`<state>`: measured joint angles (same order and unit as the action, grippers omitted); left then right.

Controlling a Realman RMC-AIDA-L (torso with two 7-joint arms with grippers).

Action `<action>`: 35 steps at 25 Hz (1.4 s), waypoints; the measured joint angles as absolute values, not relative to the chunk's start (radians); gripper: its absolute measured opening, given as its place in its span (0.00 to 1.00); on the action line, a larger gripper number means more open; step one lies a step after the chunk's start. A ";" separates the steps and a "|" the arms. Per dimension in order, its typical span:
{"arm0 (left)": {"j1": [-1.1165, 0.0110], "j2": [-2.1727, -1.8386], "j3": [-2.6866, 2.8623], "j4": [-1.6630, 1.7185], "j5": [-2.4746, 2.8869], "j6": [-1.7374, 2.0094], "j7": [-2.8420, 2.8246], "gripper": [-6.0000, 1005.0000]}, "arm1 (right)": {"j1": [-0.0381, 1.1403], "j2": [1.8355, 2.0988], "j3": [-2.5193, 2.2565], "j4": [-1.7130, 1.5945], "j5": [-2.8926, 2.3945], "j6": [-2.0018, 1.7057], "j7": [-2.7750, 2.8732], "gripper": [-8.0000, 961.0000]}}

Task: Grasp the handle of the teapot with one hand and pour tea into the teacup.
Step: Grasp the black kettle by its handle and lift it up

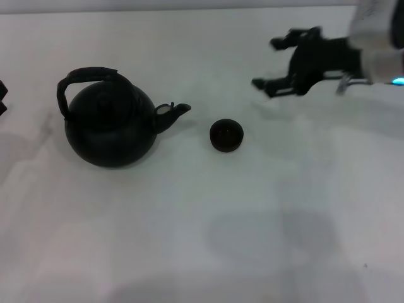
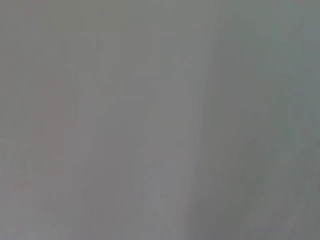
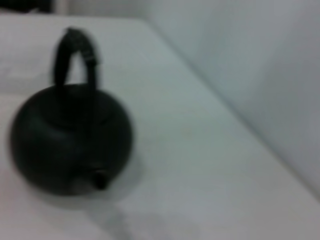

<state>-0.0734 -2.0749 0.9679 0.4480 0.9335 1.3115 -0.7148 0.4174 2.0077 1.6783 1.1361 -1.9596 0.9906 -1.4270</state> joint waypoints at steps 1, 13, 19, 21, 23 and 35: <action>-0.072 -2.075 0.968 0.448 0.934 1.318 -0.715 0.87 | 0.409 2.007 1.702 1.131 -1.943 0.985 -1.443 0.91; -0.064 -2.077 0.984 0.439 0.989 1.379 -0.717 0.87 | 0.356 2.005 1.932 0.916 -1.638 0.960 -1.743 0.90; -0.053 -2.077 1.016 0.435 1.018 1.393 -0.721 0.87 | 0.338 2.003 1.968 0.811 -1.490 0.962 -1.864 0.90; -0.051 -2.075 1.049 0.436 1.019 1.394 -0.722 0.87 | 0.337 2.003 1.970 0.795 -1.488 0.959 -1.874 0.90; -0.055 -2.075 1.061 0.435 1.020 1.394 -0.725 0.87 | 0.339 2.003 1.970 0.783 -1.488 0.958 -1.878 0.90; -0.137 -2.072 1.066 0.427 1.067 1.365 -0.832 0.87 | 0.337 2.003 1.972 0.768 -1.485 0.980 -1.889 0.90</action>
<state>-0.1372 -2.0718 1.0664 0.4270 1.0667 1.3651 -0.8320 0.3365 2.0033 1.9721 0.7677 -1.4854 0.9801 -1.8887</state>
